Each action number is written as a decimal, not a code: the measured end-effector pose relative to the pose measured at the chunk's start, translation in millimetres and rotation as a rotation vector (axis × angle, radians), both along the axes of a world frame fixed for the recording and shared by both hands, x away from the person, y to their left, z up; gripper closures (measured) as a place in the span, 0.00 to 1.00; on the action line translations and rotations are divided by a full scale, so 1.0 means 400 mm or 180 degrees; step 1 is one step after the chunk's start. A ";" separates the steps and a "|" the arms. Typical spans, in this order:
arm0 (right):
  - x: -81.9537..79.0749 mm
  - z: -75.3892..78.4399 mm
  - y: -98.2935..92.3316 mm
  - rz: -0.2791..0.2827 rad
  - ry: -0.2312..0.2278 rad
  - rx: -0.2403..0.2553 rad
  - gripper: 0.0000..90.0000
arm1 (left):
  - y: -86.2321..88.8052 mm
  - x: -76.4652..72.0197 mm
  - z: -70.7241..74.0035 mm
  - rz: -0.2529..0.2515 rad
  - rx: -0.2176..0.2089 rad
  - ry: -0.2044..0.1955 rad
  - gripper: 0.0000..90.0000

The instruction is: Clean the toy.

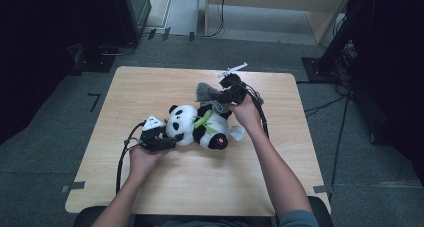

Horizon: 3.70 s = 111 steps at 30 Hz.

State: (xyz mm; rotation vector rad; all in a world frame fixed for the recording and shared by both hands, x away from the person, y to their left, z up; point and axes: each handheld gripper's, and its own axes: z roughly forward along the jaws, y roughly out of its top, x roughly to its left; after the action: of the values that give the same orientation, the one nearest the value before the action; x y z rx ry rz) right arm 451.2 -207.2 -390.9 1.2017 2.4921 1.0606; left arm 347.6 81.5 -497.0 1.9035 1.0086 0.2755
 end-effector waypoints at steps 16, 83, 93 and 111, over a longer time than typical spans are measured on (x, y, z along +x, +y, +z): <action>-0.068 0.069 -0.072 0.0029 -0.0367 0.0248 0.83 | 0.016 0.001 0.023 -0.0023 0.0058 0.0143 0.38; -0.148 -0.036 -0.099 0.0016 -0.0599 0.0568 0.82 | 0.018 -0.014 0.008 -0.0021 0.0068 -0.0011 0.34; -0.139 -0.066 -0.140 -0.0068 -0.0511 0.0653 0.82 | 0.015 -0.016 0.007 0.0019 0.0066 0.0001 0.33; -0.148 -0.087 -0.219 -0.0400 -0.0352 0.0556 0.83 | 0.016 -0.010 0.013 -0.0030 0.0084 0.0066 0.31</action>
State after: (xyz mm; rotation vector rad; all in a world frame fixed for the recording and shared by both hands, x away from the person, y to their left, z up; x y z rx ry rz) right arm 391.8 -295.0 -425.8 1.2891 2.2486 1.2946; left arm 343.7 88.0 -491.6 1.9379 1.0141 0.2654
